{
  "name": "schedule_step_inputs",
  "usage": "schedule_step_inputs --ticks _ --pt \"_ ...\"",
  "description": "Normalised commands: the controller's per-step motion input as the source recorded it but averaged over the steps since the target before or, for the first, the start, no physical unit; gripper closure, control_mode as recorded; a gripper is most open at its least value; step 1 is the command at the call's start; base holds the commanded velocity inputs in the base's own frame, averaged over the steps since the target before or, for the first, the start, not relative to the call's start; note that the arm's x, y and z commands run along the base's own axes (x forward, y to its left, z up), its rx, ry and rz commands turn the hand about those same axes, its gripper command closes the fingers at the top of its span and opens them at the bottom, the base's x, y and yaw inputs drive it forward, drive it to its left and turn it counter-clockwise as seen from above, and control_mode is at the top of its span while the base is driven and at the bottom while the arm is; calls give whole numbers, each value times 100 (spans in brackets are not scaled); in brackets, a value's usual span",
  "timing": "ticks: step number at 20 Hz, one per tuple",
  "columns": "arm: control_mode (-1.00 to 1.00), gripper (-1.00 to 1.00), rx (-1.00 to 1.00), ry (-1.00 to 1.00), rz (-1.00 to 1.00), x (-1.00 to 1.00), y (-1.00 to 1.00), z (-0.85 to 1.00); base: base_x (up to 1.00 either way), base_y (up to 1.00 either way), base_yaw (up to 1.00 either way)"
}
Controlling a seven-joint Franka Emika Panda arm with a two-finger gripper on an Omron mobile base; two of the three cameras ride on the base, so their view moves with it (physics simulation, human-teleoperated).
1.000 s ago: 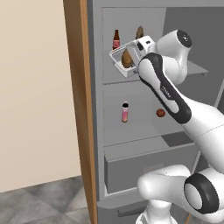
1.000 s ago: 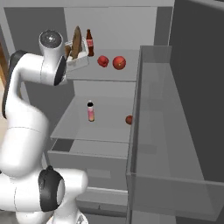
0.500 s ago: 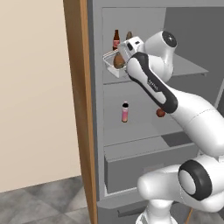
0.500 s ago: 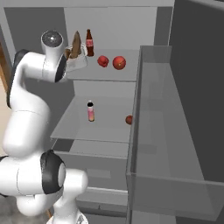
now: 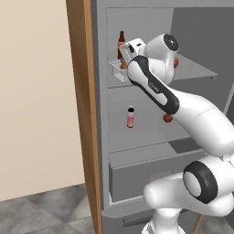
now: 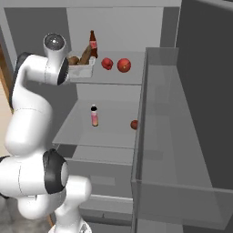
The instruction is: Place the tupperware on the top shelf of the fridge. Make space for the tupperware among the existing items by rearranging them on the shelves if needed. Close the fridge door when finished.
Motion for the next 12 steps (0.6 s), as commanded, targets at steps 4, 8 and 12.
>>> schedule_step_inputs --ticks 4,8,12 --pt "-100 -100 0 -23 0 -8 0 2 0 0 0" --pt "-100 -100 0 -7 0 -72 -29 18 0 0 0" --pt "-100 -100 0 0 -2 -99 -56 33 0 0 0"
